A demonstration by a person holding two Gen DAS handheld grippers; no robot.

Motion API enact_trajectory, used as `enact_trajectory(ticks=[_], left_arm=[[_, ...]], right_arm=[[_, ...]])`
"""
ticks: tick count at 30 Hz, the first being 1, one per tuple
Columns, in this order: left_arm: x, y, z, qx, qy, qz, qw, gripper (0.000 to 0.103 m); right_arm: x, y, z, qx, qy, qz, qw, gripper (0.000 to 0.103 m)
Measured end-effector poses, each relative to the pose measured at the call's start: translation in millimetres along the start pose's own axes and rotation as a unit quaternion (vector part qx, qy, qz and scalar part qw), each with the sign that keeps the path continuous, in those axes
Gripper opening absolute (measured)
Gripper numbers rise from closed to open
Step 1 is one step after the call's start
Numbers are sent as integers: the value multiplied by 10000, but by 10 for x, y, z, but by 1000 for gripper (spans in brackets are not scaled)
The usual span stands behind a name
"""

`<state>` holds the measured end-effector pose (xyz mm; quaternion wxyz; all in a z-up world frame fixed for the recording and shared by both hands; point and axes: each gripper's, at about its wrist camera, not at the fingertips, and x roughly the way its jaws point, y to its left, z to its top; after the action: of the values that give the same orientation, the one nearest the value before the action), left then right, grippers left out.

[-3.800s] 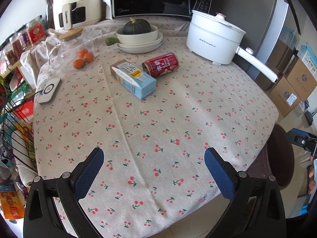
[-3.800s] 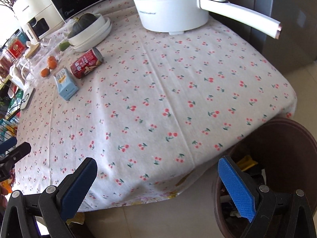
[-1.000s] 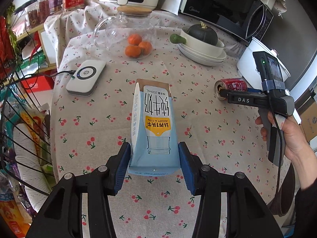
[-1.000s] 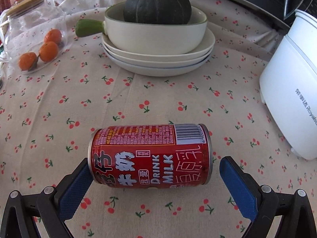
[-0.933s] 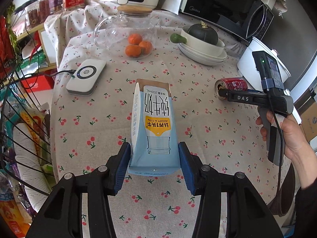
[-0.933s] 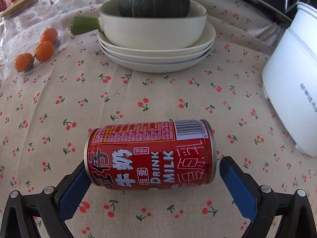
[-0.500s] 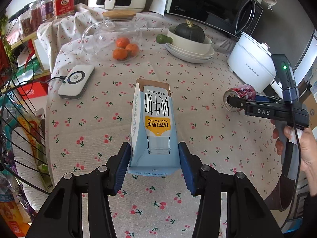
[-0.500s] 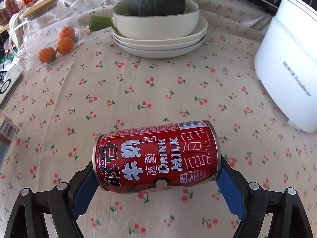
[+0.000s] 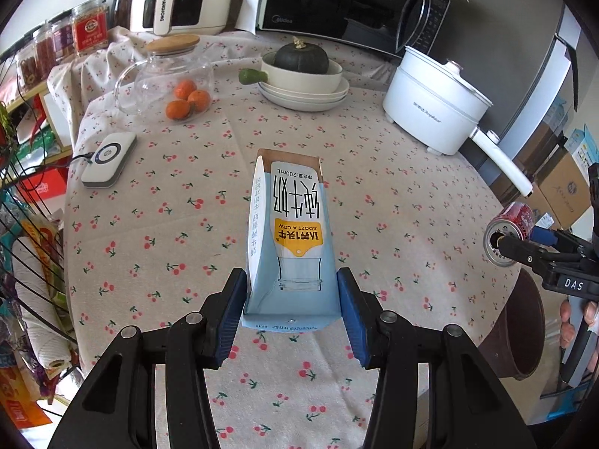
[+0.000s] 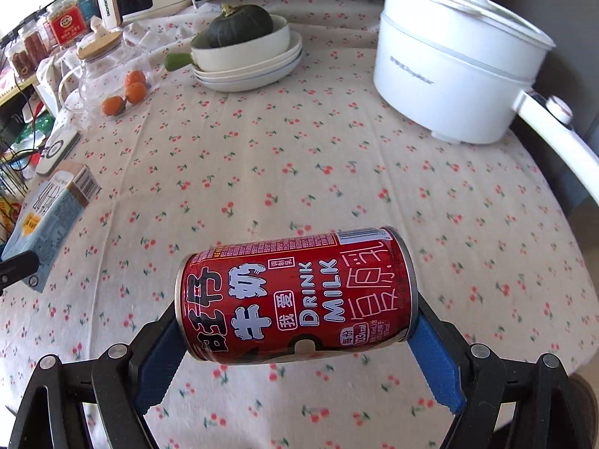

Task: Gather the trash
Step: 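Carry the milk carton and red can over the brown bin with both grippers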

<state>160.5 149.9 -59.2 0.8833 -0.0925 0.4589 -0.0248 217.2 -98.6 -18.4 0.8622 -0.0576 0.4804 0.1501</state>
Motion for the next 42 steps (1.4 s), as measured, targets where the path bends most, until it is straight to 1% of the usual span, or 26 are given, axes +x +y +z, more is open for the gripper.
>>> enact_trajectory(ticks=[9, 17, 19, 22, 27, 34, 42], left_arm=[[-213, -493, -199, 269, -112, -283, 9992, 52], [-204, -832, -311, 556, -45, -525, 9971, 52], [-184, -931, -328, 671, -19, -602, 9959, 52], [-155, -1081, -351, 824, 24, -717, 9940, 52], [-86, -1360, -399, 1024, 132, -938, 9902, 52], [22, -1809, -537, 1427, 286, -1163, 9825, 52], [157, -2324, -686, 1769, 464, -1458, 9723, 52]], right_arm=[[-516, -416, -571, 463, -83, -67, 9989, 90], [-817, -743, -990, 810, -130, -156, 9965, 90], [-844, -839, -1056, 1002, -67, -151, 9948, 90], [-946, -975, -1124, 1191, -141, -88, 9927, 90], [-1077, -1142, -1219, 1344, -242, -183, 9905, 90], [-1151, -1326, -1397, 1456, -200, -335, 9886, 90], [-1250, -1694, -1732, 1709, -108, -583, 9835, 90]])
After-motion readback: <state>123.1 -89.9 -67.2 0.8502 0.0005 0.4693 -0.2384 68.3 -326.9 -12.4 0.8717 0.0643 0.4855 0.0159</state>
